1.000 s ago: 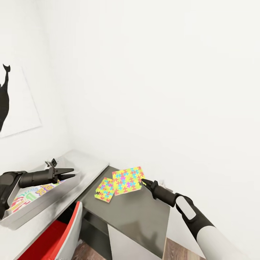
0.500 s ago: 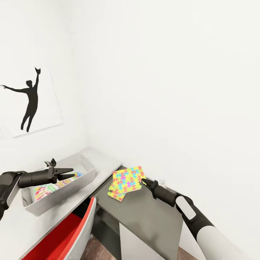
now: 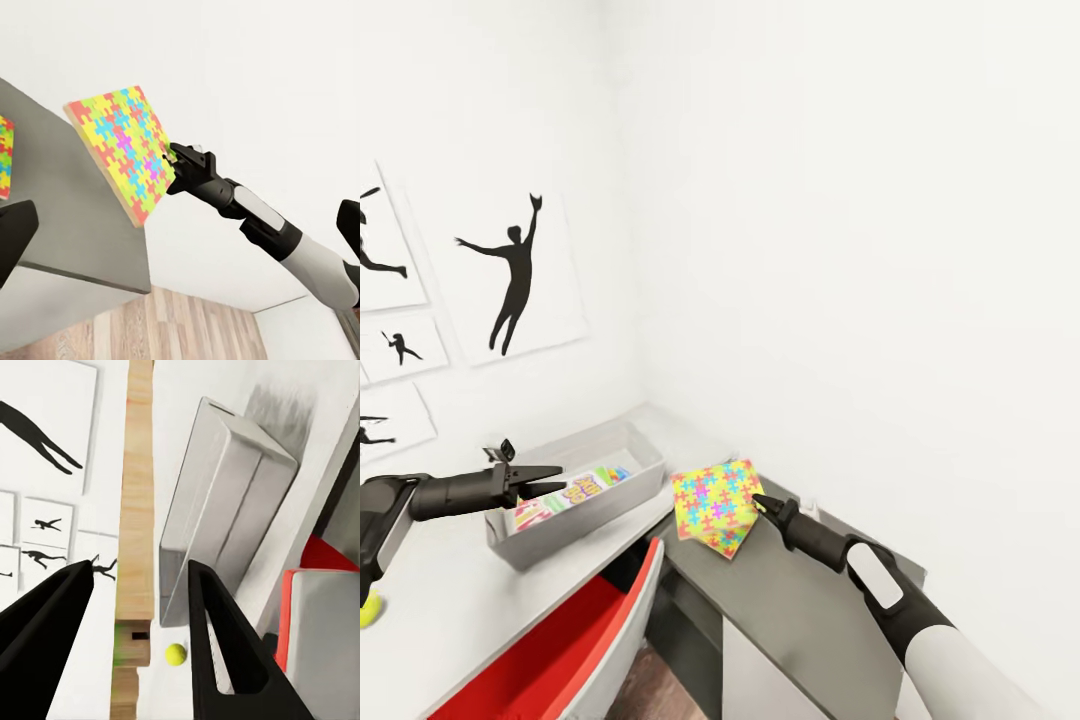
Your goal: Put all the toys in the child's room - the three board games (two on the bed and one on the table), the two jigsaw puzzles on the table, and the tennis ball on the table - inside the toy box on the table in the child's room.
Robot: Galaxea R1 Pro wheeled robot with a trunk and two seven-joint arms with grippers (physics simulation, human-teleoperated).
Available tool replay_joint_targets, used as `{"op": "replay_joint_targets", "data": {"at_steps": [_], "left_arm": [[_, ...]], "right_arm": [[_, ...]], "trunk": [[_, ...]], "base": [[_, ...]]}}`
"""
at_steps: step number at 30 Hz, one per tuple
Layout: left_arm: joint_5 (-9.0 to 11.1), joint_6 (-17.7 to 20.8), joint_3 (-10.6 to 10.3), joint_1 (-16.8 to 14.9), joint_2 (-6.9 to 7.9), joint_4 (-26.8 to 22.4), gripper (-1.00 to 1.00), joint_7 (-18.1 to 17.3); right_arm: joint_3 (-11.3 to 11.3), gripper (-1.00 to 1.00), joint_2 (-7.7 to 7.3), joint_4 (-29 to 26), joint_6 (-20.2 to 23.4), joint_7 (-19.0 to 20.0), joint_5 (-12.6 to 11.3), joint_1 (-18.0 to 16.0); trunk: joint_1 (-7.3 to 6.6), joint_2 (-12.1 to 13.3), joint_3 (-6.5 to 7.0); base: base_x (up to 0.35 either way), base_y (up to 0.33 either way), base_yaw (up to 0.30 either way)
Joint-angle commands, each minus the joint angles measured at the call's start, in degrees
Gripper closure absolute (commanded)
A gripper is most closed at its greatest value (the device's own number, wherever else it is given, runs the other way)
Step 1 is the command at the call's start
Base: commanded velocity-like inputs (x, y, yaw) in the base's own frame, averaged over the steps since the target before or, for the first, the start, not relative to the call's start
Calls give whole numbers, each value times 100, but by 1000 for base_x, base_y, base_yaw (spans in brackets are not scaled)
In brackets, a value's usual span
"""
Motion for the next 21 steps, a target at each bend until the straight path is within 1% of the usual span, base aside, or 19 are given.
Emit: {"op": "replay_joint_targets", "data": {"at_steps": [1, 21], "left_arm": [[-4, 61, -2, -3, 1, 2, -100, -22], [-4, 17, 17, -3, 2, 150, -100, -22]], "right_arm": [[23, 100, -6, 0, 18, 8, -46, -2], [17, 100, -12, 0, 18, 27, -46, -2]], "trunk": [[2, -4, 0], [2, -4, 56]], "base": [[0, 0, 273], [0, 0, 273]]}}
